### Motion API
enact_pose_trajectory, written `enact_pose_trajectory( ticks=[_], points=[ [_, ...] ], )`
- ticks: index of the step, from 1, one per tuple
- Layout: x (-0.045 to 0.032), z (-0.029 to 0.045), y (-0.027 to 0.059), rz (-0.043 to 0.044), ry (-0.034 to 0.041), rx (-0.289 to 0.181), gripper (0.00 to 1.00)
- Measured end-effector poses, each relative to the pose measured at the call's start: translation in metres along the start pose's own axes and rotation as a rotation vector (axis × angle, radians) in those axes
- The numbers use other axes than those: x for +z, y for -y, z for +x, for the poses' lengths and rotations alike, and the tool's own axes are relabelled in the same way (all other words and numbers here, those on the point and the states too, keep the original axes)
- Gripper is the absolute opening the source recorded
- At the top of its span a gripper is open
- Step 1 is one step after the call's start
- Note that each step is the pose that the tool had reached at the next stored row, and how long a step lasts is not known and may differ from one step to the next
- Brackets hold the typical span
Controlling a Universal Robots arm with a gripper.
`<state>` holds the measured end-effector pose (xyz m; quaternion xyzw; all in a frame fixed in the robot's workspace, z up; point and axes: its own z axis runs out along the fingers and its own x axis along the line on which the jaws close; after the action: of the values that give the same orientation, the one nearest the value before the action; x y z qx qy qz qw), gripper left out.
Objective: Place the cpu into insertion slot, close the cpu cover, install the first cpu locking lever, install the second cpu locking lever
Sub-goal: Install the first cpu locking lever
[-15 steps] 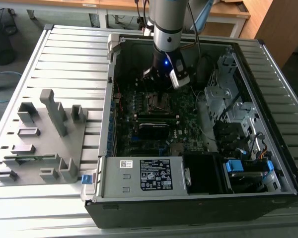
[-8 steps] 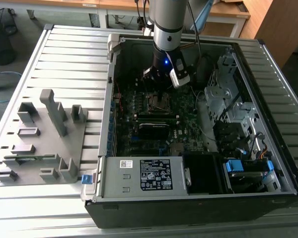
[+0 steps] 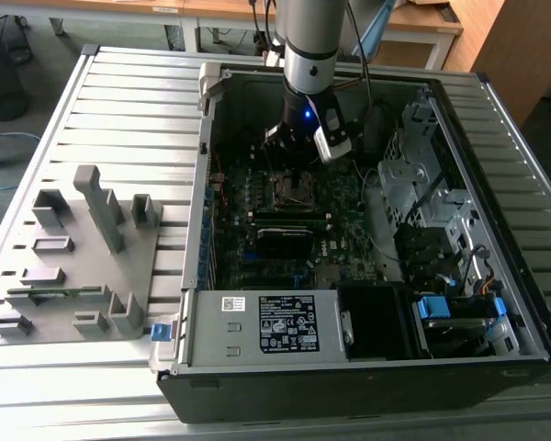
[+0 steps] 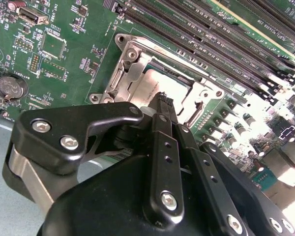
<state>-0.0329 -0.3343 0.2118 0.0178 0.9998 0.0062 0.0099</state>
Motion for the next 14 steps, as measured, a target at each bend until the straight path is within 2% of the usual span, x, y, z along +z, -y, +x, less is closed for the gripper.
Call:
enact_pose_trajectory(
  ticks=[14],
  points=[
    [-0.0035, -0.0001, -0.0001, -0.0004, 0.0002, 0.000, 0.11]
  ],
)
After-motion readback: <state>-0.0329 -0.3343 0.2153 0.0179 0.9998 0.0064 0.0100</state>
